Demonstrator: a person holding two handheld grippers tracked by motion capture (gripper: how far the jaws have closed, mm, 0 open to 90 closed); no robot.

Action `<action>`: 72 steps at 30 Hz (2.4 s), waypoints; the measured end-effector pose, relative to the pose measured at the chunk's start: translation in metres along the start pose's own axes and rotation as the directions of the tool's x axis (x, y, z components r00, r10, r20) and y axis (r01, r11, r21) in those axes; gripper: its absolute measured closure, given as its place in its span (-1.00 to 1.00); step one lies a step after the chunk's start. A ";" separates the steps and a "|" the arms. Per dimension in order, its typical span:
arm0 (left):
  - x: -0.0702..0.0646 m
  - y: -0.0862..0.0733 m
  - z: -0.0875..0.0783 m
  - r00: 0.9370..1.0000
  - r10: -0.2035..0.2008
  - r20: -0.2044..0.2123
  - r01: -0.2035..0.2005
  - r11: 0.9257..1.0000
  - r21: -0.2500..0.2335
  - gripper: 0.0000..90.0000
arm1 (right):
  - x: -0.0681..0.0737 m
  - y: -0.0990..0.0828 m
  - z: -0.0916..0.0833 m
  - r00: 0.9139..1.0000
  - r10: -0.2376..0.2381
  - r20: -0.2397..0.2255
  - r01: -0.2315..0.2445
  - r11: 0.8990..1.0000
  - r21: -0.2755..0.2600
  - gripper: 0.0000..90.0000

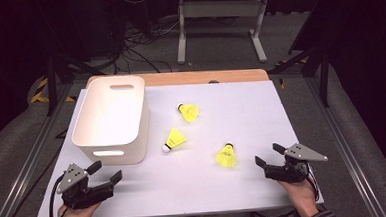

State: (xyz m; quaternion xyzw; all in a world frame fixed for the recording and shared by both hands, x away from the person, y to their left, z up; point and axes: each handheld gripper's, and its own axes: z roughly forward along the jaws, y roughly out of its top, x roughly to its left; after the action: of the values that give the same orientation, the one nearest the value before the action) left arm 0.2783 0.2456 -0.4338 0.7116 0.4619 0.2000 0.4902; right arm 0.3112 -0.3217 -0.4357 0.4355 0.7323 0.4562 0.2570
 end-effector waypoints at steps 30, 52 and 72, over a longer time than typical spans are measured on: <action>-0.003 0.000 0.001 1.000 0.004 0.010 -0.004 1.000 0.000 -0.57 | -0.002 0.000 -0.001 1.000 0.017 -0.003 -0.018 1.000 -0.011 -0.62; -0.016 0.001 0.006 0.998 0.008 0.061 -0.008 1.000 0.012 -0.56 | -0.002 0.000 -0.001 1.000 0.023 -0.001 -0.023 1.000 -0.010 -0.62; -0.031 0.004 0.017 0.994 0.034 0.106 -0.037 0.999 0.022 -0.55 | -0.002 0.000 -0.001 1.000 0.021 0.001 -0.021 1.000 -0.009 -0.62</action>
State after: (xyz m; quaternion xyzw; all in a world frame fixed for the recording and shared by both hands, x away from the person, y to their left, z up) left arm 0.2773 0.2102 -0.4320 0.7352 0.4249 0.1654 0.5017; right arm 0.3117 -0.3241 -0.4357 0.4421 0.7257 0.4617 0.2544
